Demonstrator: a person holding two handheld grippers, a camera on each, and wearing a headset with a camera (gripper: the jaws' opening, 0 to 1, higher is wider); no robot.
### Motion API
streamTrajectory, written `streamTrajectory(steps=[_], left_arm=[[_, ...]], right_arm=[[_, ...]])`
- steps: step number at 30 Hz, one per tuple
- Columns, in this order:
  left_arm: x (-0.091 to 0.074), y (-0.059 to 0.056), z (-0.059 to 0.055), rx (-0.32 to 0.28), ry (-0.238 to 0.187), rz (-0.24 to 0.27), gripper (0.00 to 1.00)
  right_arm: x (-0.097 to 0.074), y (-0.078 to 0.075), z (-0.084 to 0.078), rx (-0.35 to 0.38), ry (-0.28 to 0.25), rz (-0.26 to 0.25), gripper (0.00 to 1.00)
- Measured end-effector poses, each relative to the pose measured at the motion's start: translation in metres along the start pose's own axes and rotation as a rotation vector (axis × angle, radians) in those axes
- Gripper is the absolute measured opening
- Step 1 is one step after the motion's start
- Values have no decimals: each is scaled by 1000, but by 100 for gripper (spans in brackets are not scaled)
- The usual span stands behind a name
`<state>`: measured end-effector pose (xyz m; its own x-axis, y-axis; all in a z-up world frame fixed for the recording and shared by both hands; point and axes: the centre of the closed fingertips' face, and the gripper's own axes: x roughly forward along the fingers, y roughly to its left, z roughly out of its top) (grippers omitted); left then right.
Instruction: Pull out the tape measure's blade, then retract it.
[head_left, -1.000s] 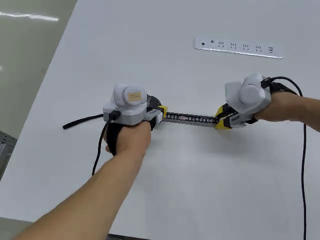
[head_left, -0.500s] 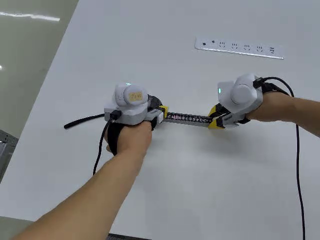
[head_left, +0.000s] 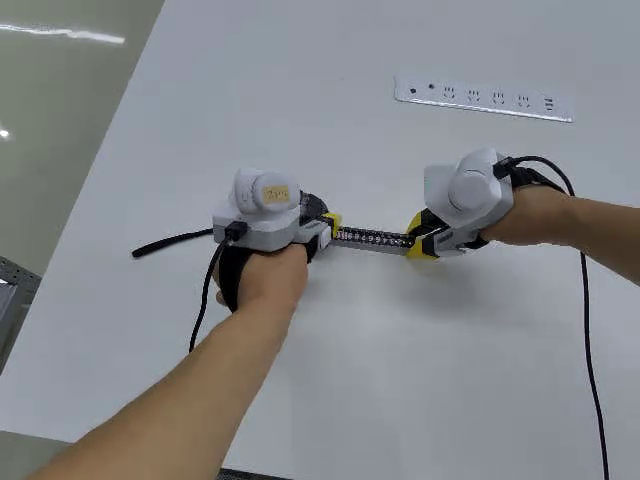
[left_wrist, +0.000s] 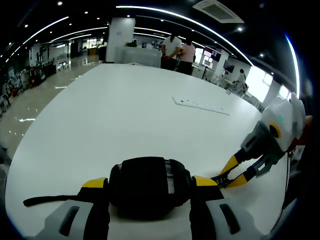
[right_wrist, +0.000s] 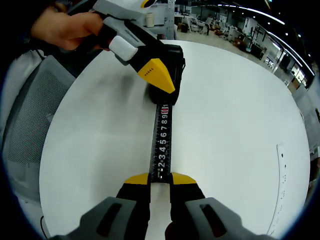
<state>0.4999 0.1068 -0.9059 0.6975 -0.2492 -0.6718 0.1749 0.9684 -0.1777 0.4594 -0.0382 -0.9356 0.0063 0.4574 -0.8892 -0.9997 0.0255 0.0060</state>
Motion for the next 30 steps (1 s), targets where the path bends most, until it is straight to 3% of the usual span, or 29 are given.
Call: streamTrajectory(steps=[30], left_arm=[[1, 0, 0, 5, 5, -3, 62]], right_arm=[[22, -6, 37, -20, -42, 0, 14]])
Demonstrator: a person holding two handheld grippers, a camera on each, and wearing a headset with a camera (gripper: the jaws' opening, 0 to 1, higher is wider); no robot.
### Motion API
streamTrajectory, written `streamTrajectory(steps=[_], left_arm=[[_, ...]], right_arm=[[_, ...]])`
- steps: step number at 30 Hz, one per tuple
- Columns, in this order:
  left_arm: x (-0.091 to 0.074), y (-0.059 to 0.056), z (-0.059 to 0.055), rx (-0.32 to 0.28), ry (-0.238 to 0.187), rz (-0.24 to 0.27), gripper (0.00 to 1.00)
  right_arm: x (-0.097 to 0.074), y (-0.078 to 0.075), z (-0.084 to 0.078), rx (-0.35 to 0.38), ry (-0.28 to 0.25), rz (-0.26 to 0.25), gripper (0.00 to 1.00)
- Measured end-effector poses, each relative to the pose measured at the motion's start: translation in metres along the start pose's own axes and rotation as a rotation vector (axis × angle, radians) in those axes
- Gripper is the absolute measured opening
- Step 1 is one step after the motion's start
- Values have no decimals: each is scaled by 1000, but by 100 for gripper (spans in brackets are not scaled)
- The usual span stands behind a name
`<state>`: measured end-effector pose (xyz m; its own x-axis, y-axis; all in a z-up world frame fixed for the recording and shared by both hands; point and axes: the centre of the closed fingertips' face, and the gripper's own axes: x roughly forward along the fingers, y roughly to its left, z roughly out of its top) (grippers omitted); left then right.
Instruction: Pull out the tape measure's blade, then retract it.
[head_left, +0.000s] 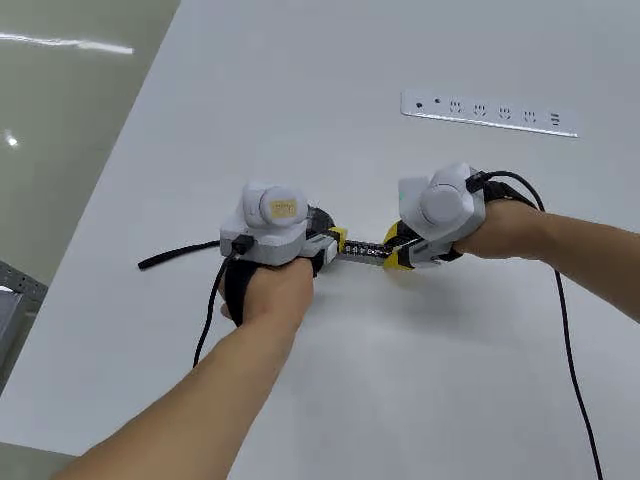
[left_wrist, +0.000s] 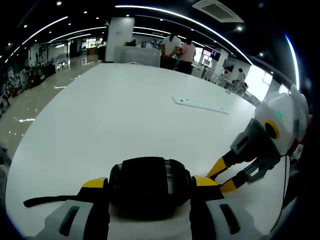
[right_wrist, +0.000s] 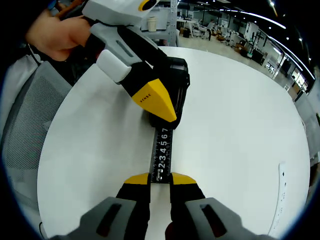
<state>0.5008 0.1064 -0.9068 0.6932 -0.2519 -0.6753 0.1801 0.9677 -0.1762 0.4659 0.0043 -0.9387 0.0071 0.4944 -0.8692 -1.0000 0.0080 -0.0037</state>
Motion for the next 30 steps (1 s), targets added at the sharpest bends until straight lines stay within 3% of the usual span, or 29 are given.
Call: streamTrajectory(steps=[30], left_arm=[[3, 2, -1, 1, 5, -1, 62]], right_arm=[[15, -5, 30, -4, -55, -4, 14]])
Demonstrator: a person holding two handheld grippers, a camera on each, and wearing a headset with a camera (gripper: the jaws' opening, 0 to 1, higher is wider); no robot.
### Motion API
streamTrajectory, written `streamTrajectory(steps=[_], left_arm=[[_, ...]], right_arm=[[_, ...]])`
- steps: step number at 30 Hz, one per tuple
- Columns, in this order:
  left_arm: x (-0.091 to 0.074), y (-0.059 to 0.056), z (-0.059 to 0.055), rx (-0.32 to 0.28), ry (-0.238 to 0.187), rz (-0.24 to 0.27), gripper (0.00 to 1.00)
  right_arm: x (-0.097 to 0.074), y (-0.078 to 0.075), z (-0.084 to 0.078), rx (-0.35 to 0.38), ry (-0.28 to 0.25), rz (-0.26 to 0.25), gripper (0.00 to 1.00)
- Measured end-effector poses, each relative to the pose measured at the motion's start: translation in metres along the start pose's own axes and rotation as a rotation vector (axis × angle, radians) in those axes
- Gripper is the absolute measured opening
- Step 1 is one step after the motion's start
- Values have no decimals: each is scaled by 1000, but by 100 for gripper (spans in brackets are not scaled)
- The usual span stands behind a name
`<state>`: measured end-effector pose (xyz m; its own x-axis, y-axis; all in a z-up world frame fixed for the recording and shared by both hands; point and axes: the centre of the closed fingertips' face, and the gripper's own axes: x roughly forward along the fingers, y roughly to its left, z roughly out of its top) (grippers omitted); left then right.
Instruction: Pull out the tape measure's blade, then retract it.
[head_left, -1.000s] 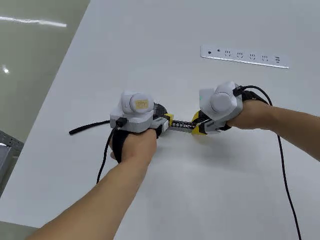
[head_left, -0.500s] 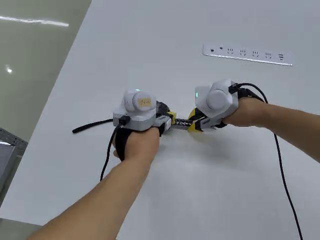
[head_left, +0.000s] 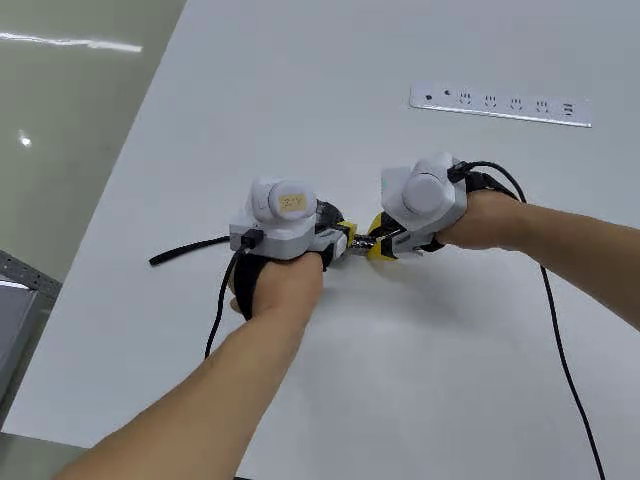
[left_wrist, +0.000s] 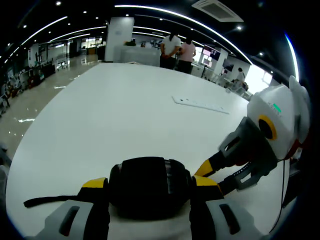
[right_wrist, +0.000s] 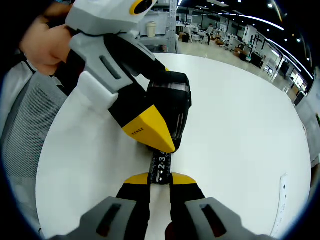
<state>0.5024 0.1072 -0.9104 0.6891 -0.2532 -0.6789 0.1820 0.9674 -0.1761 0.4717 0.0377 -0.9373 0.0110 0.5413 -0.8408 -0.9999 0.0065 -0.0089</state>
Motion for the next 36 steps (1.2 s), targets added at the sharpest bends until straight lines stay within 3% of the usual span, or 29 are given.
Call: streamTrajectory(steps=[36], left_arm=[[-2, -1, 3, 7, -16, 3, 61]], right_arm=[[11, -3, 14, -13, -11, -5, 14]])
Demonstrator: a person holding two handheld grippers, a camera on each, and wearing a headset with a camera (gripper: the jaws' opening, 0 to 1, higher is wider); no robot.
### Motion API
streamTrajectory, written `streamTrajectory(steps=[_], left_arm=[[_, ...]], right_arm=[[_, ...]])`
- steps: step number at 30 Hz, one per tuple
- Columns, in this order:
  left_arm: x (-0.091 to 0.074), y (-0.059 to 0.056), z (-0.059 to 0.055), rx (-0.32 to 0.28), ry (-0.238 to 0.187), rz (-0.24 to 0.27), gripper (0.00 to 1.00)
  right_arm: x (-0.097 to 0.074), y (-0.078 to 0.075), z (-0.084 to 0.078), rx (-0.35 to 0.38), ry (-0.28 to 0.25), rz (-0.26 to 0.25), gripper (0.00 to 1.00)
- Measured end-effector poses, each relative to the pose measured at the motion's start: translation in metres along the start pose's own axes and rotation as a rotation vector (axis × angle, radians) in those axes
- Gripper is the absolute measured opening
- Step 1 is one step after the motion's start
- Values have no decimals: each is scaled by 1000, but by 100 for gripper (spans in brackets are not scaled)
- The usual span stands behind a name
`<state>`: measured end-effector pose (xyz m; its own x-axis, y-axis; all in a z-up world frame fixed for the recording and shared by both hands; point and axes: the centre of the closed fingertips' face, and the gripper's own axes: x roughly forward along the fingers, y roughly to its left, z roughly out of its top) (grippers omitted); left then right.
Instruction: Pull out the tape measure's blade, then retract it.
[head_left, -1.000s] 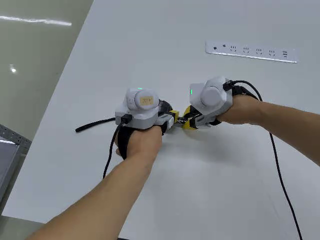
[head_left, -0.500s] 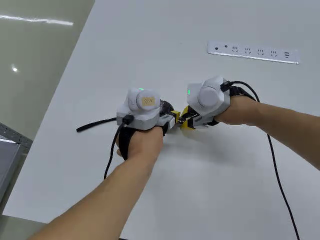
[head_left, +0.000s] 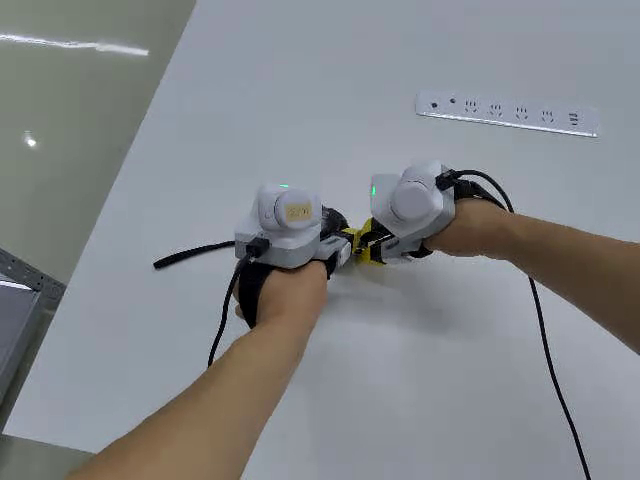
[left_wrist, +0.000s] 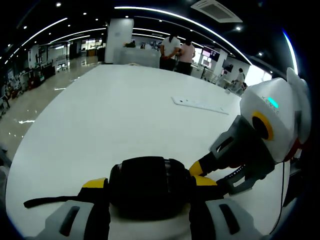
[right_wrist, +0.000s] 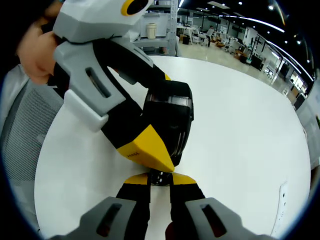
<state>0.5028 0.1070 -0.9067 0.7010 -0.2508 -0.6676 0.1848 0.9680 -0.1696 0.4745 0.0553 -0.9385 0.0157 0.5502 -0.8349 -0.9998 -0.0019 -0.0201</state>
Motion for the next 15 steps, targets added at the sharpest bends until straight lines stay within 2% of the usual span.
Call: streamTrajectory(steps=[15], left_arm=[[2, 1, -1, -5, 1, -2, 61]], right_arm=[[4, -1, 5, -15, 5, -4, 14]])
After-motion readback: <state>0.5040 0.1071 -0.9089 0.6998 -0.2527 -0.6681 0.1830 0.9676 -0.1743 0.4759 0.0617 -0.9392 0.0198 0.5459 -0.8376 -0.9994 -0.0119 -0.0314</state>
